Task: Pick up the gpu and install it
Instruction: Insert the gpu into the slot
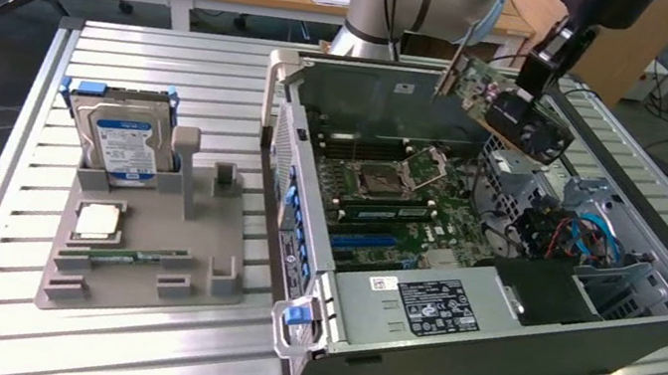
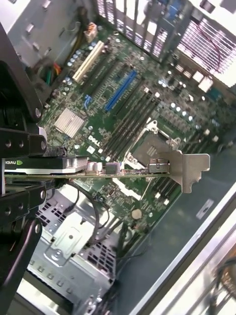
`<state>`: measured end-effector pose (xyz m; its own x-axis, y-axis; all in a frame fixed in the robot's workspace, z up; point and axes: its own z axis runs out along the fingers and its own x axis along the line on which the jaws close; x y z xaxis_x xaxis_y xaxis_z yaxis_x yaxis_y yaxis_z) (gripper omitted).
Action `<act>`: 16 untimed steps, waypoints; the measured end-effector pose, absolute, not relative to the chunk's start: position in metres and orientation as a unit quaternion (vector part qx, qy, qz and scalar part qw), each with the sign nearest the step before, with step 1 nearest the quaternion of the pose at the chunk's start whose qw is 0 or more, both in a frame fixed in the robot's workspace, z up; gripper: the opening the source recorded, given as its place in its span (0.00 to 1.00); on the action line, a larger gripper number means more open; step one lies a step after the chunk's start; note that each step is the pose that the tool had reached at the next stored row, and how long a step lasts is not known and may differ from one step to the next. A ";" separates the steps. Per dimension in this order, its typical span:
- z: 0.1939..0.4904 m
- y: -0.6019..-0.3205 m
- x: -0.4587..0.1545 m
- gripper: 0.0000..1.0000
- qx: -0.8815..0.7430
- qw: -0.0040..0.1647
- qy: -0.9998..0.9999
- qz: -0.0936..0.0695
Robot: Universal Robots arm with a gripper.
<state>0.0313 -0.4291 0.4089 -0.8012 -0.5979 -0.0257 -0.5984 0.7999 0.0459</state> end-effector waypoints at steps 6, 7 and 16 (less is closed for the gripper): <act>0.409 -0.429 0.031 0.27 -0.367 0.004 0.930 0.026; 0.408 -0.429 0.031 0.27 -0.375 0.003 0.927 0.026; 0.408 -0.429 0.031 0.27 -0.449 0.001 0.893 0.026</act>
<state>0.0313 -0.4291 0.4080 -0.5963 -0.8023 -0.0257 -0.8025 0.5949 0.0459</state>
